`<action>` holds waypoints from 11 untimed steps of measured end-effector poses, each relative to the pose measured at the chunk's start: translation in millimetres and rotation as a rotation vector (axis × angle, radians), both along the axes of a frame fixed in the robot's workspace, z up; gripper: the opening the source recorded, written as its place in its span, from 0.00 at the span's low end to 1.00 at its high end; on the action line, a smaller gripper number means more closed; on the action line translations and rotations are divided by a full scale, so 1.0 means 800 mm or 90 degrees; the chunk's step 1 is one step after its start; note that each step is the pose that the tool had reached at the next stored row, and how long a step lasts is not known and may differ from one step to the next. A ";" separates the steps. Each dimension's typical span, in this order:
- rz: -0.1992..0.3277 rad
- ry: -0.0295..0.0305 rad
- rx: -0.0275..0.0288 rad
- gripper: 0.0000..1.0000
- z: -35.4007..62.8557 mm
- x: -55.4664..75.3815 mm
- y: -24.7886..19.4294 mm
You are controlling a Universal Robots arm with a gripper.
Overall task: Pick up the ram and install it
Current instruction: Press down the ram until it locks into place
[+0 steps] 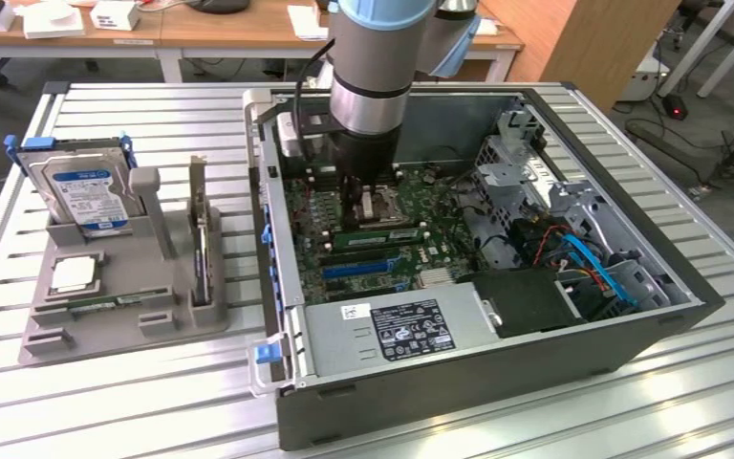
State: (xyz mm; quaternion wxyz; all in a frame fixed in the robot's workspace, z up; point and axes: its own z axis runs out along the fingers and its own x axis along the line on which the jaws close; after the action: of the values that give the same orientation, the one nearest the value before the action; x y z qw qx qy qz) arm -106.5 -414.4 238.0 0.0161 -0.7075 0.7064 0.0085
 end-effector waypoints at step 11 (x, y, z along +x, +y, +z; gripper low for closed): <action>0.000 -0.0016 0.0003 0.09 0.000 -0.009 0.0000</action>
State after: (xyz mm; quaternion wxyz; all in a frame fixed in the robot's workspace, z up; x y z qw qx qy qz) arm -113.5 -414.4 238.0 0.0171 -0.7075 0.7064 0.0078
